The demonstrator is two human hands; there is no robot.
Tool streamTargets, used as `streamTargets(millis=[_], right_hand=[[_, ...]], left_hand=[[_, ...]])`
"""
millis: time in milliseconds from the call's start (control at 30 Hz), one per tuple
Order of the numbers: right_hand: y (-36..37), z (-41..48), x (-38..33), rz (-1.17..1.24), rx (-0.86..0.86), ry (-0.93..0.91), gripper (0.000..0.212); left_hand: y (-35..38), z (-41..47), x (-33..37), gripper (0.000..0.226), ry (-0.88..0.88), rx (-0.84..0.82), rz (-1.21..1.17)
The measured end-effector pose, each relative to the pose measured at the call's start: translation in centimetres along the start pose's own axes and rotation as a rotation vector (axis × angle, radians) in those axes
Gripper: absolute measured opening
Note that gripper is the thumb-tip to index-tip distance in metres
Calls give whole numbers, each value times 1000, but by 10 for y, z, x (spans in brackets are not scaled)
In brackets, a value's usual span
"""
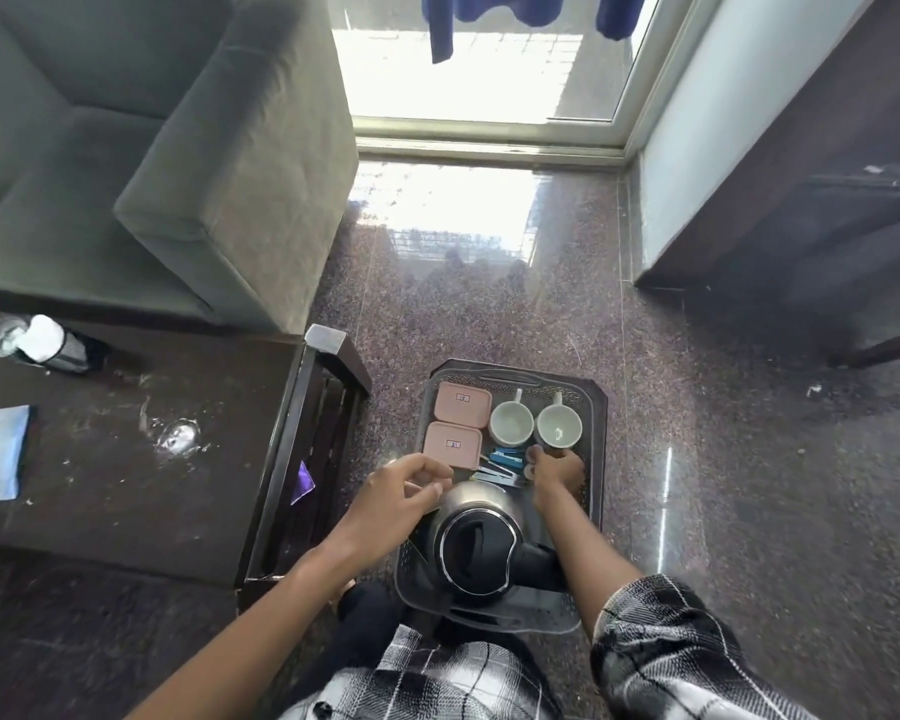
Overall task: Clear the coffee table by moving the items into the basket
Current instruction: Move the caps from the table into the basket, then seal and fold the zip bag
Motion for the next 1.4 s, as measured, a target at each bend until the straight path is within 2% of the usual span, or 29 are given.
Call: streamTargets(millis=[100,300,433,500,567,700,833,1033,1200,1300,1400], right_hand=[[-4,-8,-8,5,10,-22,24],[-2,-3,-2,-69,12,-34,20],[0,-2,-5,-113,-38,-30,26],[-1,-5,-6,-68,-56,4,23],[-5,-10,-7,31,-57,47,7],[-23,-26,-15,202,-47,109,20],[-33,-64,-29,312,-184,96,25],[-24,-166,-67,341,-409,-154,24],[34,-272,-54,171,-649,-297,16],[86,-333,-25,102,-779,-269,11],[133,-386,6,83,-833,-231,16]], left_hand=[[-1,-2,-2,16,-8,7,-16],[-1,-5,-8,16,-25,1,-40],[1,-5,-13,13,-33,-7,-45],[1,-4,-13,14,-37,-6,-53],[2,-4,-12,16,-40,-3,-72],[1,-3,-12,17,-41,4,-131],[-11,-7,-16,16,-35,18,-194],[-64,-29,-38,17,-9,123,-279],[-122,-71,-79,17,8,213,-355],[-157,-101,-125,19,1,256,-410],[-194,-137,-178,18,-26,304,-462]])
Point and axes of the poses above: each hand's wrist, its own z-axis towards the middle knuckle, its own y-axis out of the palm, x = y × z, the point moved 5 cm from there along z, towards the middle knuckle, and after that the axes turned 2 degrees about z, right-handed, at the moved point
